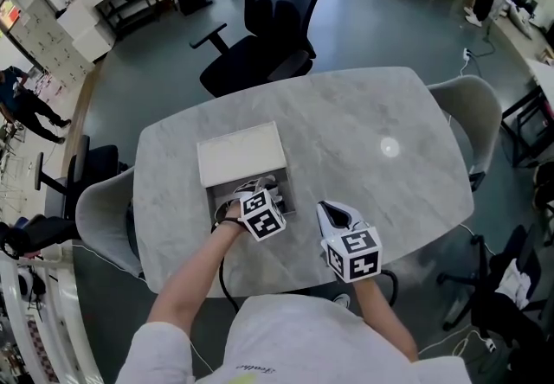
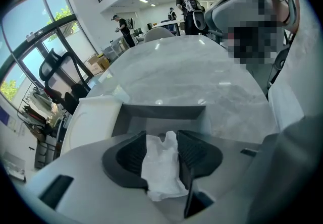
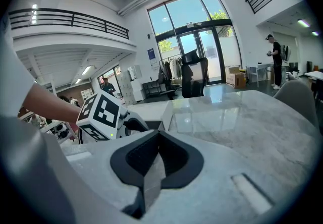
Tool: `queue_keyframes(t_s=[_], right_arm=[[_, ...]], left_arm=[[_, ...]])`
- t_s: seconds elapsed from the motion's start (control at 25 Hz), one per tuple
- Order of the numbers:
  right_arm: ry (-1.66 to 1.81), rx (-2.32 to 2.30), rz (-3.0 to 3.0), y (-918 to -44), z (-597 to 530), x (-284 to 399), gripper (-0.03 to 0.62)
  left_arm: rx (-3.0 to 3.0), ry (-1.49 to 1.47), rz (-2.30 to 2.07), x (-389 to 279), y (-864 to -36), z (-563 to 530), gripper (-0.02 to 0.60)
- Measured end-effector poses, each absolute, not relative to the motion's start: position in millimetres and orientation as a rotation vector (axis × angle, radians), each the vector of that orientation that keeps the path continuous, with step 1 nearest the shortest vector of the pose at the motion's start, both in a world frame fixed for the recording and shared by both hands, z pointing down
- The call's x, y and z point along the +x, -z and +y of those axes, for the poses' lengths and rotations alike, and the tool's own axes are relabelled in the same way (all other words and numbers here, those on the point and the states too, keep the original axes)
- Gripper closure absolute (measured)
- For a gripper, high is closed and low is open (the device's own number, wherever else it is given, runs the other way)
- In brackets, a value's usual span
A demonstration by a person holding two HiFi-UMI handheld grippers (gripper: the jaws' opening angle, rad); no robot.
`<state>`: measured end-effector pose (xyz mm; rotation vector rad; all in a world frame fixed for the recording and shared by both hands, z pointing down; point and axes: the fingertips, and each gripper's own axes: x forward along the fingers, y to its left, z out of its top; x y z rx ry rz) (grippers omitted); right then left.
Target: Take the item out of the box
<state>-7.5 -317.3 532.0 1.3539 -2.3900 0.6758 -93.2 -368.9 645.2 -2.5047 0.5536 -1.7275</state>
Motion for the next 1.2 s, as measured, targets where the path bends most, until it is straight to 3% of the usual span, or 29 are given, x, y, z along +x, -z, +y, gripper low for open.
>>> queue_keyframes(t_s=[0.16, 0.32, 0.64, 1.2], right_arm=[[-0.677, 1.359, -2.388, -533.0, -316.5, -4.5, 0.589], [-0.673, 1.348, -2.393, -533.1, -316.2, -8.8, 0.589], [-0.662, 1.334, -2.399, -530.6, -314.3, -11.5, 0.589], [-0.635, 1.284, -2.447, -520.8, -303.5, -8.4, 0.589]], left_arm=[[-2.467, 1.744, 0.553, -97.3, -651.9, -368.7, 0.409], [-2.46, 1.736, 0.577, -101.7, -655.8, -368.6, 0.473], [-2.459, 1.719, 0.643, -104.2, -650.1, -374.8, 0.543], [-2.532, 1.645, 0.729, -101.7, -614.6, -358.6, 0.563]])
